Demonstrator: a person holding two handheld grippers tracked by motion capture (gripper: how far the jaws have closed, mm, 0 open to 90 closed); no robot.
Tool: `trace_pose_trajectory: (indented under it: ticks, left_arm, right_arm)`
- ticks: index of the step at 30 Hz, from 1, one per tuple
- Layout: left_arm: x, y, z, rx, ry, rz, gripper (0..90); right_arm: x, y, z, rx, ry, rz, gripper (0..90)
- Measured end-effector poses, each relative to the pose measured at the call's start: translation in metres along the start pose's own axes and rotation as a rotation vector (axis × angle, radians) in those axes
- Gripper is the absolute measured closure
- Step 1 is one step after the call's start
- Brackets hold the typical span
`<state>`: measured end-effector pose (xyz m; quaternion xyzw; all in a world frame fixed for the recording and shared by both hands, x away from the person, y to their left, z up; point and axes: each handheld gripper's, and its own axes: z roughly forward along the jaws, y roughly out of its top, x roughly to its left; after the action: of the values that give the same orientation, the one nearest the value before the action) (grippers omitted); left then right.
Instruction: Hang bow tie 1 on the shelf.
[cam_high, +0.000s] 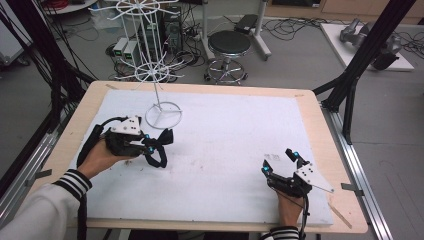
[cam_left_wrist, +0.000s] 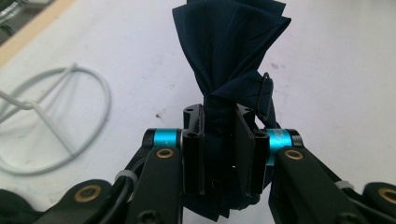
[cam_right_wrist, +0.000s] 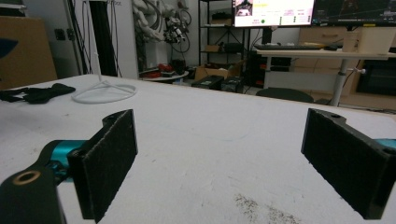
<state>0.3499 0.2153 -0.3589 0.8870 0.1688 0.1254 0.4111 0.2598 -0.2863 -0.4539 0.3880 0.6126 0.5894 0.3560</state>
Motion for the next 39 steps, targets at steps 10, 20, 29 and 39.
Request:
trace_pose_trajectory:
  ticks: [10,20,29,39]
  left_arm:
    - [0.012,0.0,-0.027,-0.122,0.08,-0.094,74.5]
    - [0.021,0.004,-0.047,-0.194,0.137,-0.125,74.5]
    - [0.035,0.014,-0.072,-0.268,0.181,-0.178,74.5]
    - [0.045,0.024,-0.089,-0.303,0.242,-0.19,74.5]
  right_arm:
    - [0.0,0.0,0.0,0.001,-0.002,0.0,9.9]
    - [0.0,0.0,0.0,0.002,0.0,0.005,10.0]
    - [0.0,0.0,0.0,0.002,0.0,0.006,10.0]
    - [0.0,0.0,0.0,0.0,0.001,0.006,10.0]
